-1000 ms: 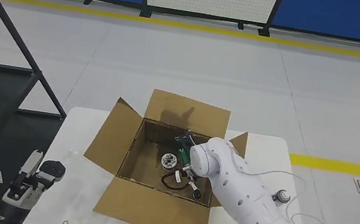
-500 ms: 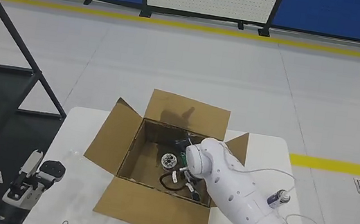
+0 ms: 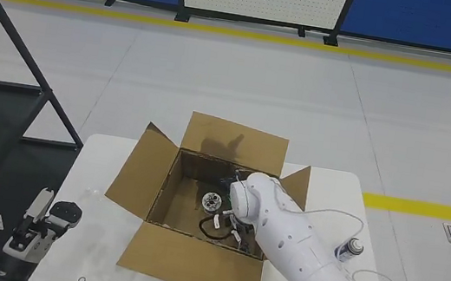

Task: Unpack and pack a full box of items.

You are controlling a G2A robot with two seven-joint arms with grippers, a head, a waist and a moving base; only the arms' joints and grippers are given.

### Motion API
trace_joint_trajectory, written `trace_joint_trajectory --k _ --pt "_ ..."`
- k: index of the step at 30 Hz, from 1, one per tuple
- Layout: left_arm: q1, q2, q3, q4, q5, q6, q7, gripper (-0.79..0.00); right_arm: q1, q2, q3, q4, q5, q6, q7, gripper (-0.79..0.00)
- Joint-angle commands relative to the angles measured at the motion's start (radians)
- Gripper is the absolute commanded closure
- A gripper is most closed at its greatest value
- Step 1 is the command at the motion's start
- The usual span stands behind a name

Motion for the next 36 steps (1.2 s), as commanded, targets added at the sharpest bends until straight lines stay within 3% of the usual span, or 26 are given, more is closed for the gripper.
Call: trace_joint_trajectory --k 1,10,18,19,20,26,31,36 --pt "0.0 0.0 0.0 0.0 0.0 0.0 0.0 -0.785 0.004 -0.004 0.004 0.012 0.003 -0.003 -0.006 -0.296" --pt "0.0 0.0 0.0 0.0 0.0 0.0 0.0 -0.785 0.015 -0.004 0.036 0.012 0.001 -0.005 -0.025 -0.296" --pt "0.0 0.0 0.0 0.0 0.0 0.0 0.0 -0.785 -0.03 0.053 0.106 -0.15 -0.063 0.056 -0.025 -0.376" --pt "0.0 0.0 0.0 0.0 0.0 0.0 0.0 -0.785 -0.043 0.065 0.122 -0.187 -0.077 0.068 -0.02 -0.391" --pt "0.0 0.0 0.0 0.0 0.0 0.0 0.0 -0.785 -0.059 0.079 0.141 -0.232 -0.091 0.077 -0.016 -0.483" --pt "0.0 0.0 0.0 0.0 0.0 0.0 0.0 -0.785 -0.219 0.175 0.278 -0.588 -0.227 0.108 0.066 -0.77" --pt "0.0 0.0 0.0 0.0 0.0 0.0 0.0 -0.785 -0.415 0.239 0.416 -0.927 -0.321 0.075 0.07 -0.785" --pt "0.0 0.0 0.0 0.0 0.0 0.0 0.0 -0.785 -0.567 0.269 0.512 -1.152 -0.323 -0.018 -0.025 -0.785"
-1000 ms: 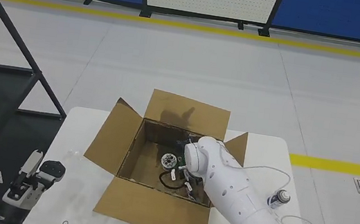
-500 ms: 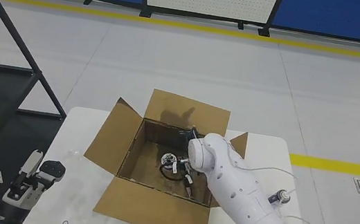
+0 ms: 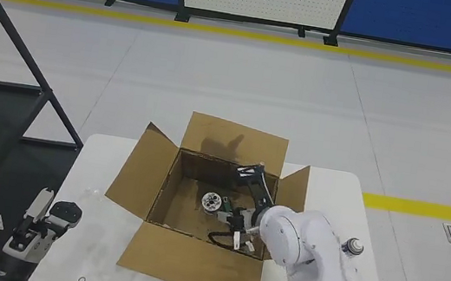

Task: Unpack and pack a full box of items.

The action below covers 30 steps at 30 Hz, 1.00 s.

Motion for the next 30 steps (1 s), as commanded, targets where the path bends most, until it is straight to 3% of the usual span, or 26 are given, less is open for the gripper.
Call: trace_joint_trajectory --k 1,4,13,17,25,30 --pt "0.0 0.0 0.0 0.0 0.0 0.0 0.0 -0.785 -0.056 0.007 0.037 -0.081 0.015 -0.031 -0.063 -0.785" --pt "0.0 0.0 0.0 0.0 0.0 0.0 0.0 -0.785 -0.128 0.015 0.078 -0.145 0.032 -0.054 -0.134 -0.785" --pt "0.0 0.0 0.0 0.0 0.0 0.0 0.0 -0.785 -0.128 0.015 0.078 -0.145 0.032 -0.054 -0.134 -0.785" --pt "0.0 0.0 0.0 0.0 0.0 0.0 0.0 -0.785 -0.154 0.016 0.103 -0.151 0.117 -0.11 -0.195 -0.785" --pt "0.0 0.0 0.0 0.0 0.0 0.0 0.0 -0.785 -0.342 0.045 0.329 -0.456 0.152 -0.182 -0.355 -0.785" --pt "0.0 0.0 0.0 0.0 0.0 0.0 0.0 -0.785 -0.481 0.062 0.503 -0.554 0.169 -0.21 -0.409 -0.785"
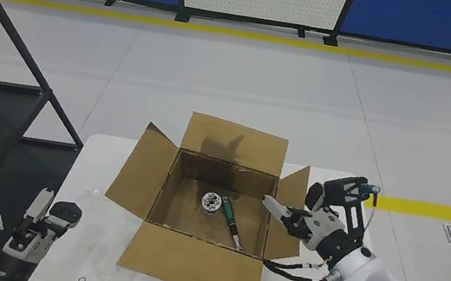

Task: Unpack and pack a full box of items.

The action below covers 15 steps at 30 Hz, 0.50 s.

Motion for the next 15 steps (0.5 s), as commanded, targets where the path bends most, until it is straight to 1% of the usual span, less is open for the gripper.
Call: trace_joint_trajectory --k 1,4,7,11,15 --pt "0.0 0.0 0.0 0.0 0.0 0.0 0.0 -0.785 -0.053 0.005 0.076 -0.018 0.009 -0.004 -0.018 -0.785" --pt "0.0 0.0 0.0 0.0 0.0 0.0 0.0 -0.785 -0.12 0.011 0.167 -0.024 0.028 -0.013 -0.039 -0.785" --pt "0.0 0.0 0.0 0.0 0.0 0.0 0.0 -0.785 -0.18 0.018 0.235 -0.01 0.022 -0.036 -0.051 -0.785" --pt "0.0 0.0 0.0 0.0 0.0 0.0 0.0 -0.785 -0.228 0.026 0.293 0.04 -0.03 -0.049 -0.049 -0.785" --pt "0.0 0.0 0.0 0.0 0.0 0.0 0.0 -0.785 -0.247 0.032 0.311 0.11 -0.073 -0.042 -0.047 -0.785"
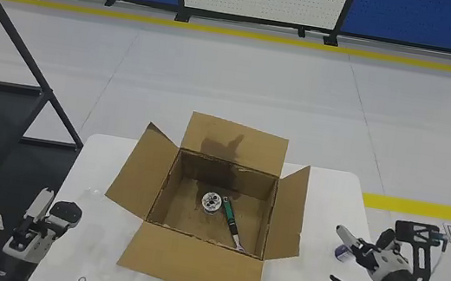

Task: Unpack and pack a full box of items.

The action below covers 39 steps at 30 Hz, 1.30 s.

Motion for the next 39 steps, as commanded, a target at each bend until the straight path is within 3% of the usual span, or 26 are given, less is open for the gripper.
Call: trace_joint_trajectory --k 1,14,26,27,31,34,36,39 --pt "0.0 0.0 0.0 0.0 0.0 0.0 0.0 -0.785 -0.003 0.003 0.0 0.046 -0.032 0.018 0.023 -0.785" --pt "0.0 0.0 0.0 0.0 0.0 0.0 0.0 -0.785 0.157 0.021 -0.073 0.365 -0.153 0.057 0.125 -0.785" --pt "0.0 0.0 0.0 0.0 0.0 0.0 0.0 -0.785 0.234 0.03 -0.099 0.503 -0.153 0.069 0.111 -0.785" --pt "0.0 0.0 0.0 0.0 0.0 0.0 0.0 -0.785 0.236 0.03 -0.101 0.507 -0.156 0.071 0.112 -0.65" --pt "0.0 0.0 0.0 0.0 0.0 0.0 0.0 -0.785 0.246 0.033 -0.114 0.522 -0.161 0.077 0.113 -0.409" --pt "0.0 0.0 0.0 0.0 0.0 0.0 0.0 -0.785 0.25 0.034 -0.119 0.526 -0.163 0.079 0.114 -0.317" --pt "0.0 0.0 0.0 0.0 0.0 0.0 0.0 -0.785 0.252 0.036 -0.122 0.526 -0.163 0.079 0.114 -0.139" --pt "0.0 0.0 0.0 0.0 0.0 0.0 0.0 -0.785 0.252 0.038 -0.123 0.52 -0.164 0.082 0.112 0.0"
